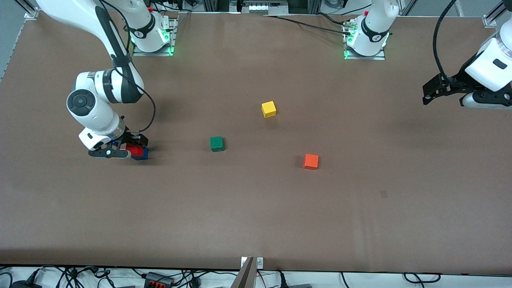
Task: Pass red block to right arm, stack on blue
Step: 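Open the right gripper and lift it off the stacked cubes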
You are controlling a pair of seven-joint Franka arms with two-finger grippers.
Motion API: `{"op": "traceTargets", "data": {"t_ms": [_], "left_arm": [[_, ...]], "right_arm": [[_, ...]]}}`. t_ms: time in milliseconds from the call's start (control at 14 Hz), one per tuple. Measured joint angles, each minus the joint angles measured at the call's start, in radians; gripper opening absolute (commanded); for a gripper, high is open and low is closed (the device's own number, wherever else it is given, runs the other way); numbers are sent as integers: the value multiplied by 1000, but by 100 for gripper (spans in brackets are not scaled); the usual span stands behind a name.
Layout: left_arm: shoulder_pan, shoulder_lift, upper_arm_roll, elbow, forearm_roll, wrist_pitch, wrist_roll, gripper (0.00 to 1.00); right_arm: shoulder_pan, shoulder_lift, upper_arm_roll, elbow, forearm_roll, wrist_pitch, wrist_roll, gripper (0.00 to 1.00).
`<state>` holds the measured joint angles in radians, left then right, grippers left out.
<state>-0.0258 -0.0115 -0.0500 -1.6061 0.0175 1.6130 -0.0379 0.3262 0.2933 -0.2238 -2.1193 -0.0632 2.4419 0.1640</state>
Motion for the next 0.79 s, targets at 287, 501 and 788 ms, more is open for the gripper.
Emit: {"op": "traceTargets", "data": {"t_ms": [287,501,788], "left_arm": [[0,0,0,0,0,0,0,100],[0,0,0,0,0,0,0,100],[0,0,0,0,0,-1,0,100]], "right_arm": [[-20,-37,-4,127,0,-200,0,100],[-24,-42,-4,235,0,-342,0,100],[-34,-48,-4,385,0,-504,-2,100]]}}
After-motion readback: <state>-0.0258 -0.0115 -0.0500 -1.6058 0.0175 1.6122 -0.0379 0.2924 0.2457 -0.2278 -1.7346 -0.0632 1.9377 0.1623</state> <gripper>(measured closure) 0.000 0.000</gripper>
